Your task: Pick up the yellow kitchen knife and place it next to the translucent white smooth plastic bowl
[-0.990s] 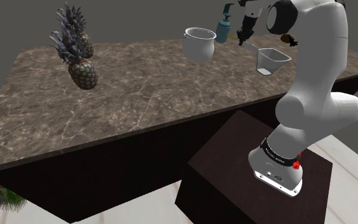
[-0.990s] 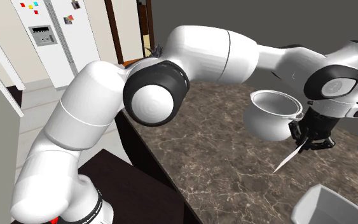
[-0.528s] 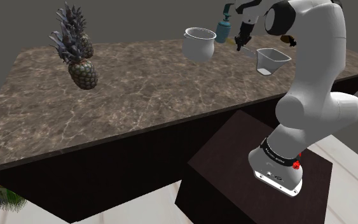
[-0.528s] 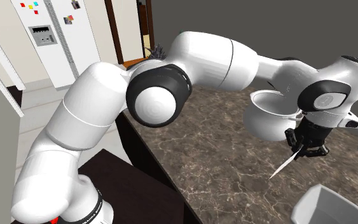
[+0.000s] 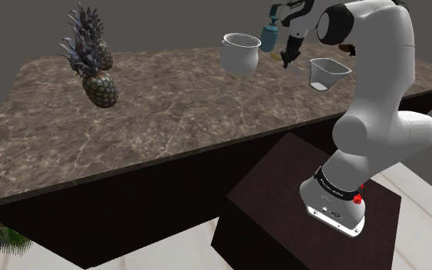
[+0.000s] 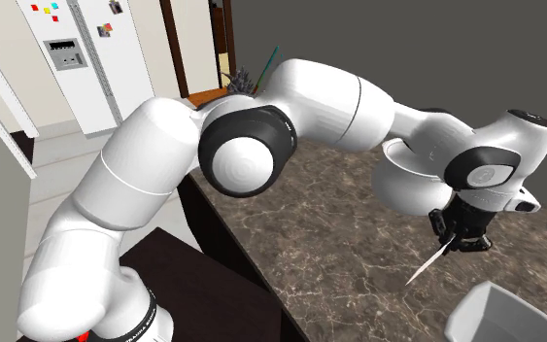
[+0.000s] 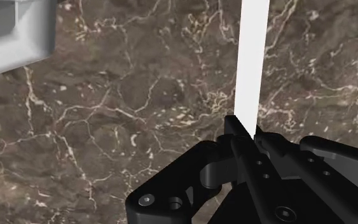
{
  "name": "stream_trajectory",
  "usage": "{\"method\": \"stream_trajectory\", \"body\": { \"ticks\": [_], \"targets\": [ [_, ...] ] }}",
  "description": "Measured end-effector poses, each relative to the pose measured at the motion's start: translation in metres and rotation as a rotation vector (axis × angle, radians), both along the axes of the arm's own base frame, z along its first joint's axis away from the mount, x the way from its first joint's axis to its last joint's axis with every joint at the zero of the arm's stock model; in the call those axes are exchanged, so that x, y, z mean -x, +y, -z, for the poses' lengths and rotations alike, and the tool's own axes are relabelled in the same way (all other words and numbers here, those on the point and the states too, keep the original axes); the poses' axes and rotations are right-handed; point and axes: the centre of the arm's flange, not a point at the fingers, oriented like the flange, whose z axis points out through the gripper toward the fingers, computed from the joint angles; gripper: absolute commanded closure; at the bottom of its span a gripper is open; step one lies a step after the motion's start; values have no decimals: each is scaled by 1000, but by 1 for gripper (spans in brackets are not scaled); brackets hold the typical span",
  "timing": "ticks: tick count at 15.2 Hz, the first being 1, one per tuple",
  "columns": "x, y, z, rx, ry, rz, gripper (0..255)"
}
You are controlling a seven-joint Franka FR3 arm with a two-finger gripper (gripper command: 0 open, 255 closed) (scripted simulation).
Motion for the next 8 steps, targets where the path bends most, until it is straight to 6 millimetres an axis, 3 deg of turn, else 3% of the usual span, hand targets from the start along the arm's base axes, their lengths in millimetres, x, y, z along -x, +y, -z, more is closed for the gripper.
{"method": "stream_trajectory", "body": {
  "ticks": [8],
  "targets": [
    [1,1,43,0,0,0,255]
  ]
}}
